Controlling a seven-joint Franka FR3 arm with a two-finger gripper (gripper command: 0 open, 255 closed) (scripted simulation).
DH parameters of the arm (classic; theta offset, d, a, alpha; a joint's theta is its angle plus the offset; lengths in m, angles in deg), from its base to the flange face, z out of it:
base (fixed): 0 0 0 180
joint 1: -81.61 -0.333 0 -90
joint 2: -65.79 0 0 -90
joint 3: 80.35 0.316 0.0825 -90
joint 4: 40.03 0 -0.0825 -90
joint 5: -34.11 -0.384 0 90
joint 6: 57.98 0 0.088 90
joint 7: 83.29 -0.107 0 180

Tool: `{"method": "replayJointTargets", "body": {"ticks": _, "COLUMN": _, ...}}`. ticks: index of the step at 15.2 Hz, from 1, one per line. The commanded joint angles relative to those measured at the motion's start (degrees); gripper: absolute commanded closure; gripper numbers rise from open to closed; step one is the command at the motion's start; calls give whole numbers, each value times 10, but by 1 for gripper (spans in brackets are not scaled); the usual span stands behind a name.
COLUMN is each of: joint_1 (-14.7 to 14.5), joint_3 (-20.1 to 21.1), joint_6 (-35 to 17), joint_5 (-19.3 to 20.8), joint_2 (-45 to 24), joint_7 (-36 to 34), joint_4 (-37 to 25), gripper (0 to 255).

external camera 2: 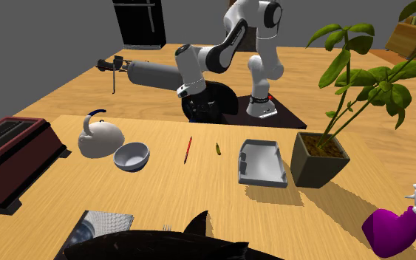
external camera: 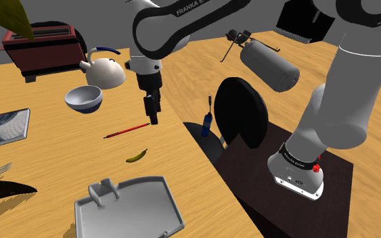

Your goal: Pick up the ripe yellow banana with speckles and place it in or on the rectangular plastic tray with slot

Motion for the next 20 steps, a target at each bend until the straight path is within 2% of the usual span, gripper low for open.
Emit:
{"method": "replayJointTargets", "body": {"ticks": 1, "joint_1": -12, "joint_3": 10, "joint_6": 1, "joint_5": 2, "joint_2": -37, "joint_7": 7, "joint_4": -29, "gripper": 0}}
{"method": "replayJointTargets", "body": {"ticks": 7, "joint_1": -48, "joint_3": 37, "joint_6": 9, "joint_5": 15, "joint_2": -138, "joint_7": 27, "joint_4": -112, "gripper": 0}}
{"method": "replayJointTargets", "body": {"ticks": 14, "joint_1": -55, "joint_3": 38, "joint_6": -41, "joint_5": 13, "joint_2": -150, "joint_7": 28, "joint_4": -75, "gripper": 0}}
{"method": "replayJointTargets", "body": {"ticks": 20, "joint_1": -56, "joint_3": 39, "joint_6": -45, "joint_5": 13, "joint_2": -151, "joint_7": 28, "joint_4": -72, "gripper": 0}}
